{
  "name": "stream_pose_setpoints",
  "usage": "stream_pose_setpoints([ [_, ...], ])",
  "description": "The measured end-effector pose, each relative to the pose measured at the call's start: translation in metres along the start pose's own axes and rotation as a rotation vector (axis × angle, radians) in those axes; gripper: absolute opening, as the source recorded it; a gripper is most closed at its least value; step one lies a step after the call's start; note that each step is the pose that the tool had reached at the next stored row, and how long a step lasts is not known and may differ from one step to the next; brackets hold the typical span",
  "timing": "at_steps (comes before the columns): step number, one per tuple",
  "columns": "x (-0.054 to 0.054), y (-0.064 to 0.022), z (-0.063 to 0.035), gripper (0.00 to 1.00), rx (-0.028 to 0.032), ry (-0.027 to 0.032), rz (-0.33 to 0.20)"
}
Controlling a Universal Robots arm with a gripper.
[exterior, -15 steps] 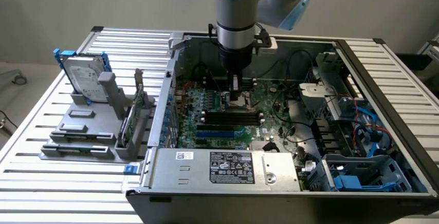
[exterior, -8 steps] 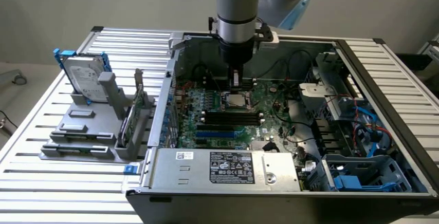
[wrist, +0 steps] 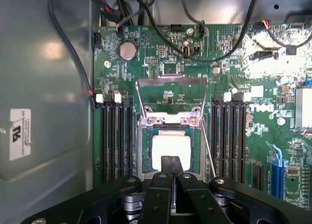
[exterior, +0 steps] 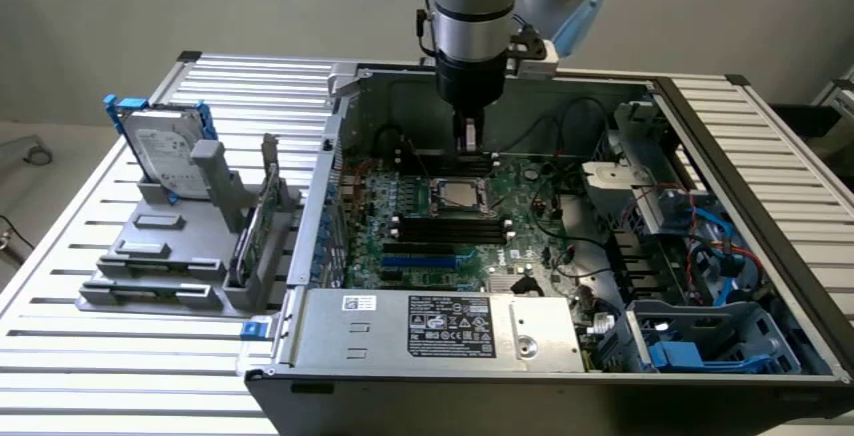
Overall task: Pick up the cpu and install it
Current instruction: 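Place the cpu into insertion slot, then close the cpu cover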
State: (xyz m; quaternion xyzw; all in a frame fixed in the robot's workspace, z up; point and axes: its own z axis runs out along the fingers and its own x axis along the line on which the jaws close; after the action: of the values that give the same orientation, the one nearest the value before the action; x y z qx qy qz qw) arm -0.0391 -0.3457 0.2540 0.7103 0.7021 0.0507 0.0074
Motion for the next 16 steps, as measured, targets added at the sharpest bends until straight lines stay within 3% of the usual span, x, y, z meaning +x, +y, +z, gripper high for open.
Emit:
stream_pose_setpoints([
  [10, 0.001, 0.0398, -0.0181, 0.11, 0.0002, 0.0113, -0.001],
  [16, 0.001, 0.0558, -0.0189, 0.11, 0.0004, 0.0155, -0.004],
])
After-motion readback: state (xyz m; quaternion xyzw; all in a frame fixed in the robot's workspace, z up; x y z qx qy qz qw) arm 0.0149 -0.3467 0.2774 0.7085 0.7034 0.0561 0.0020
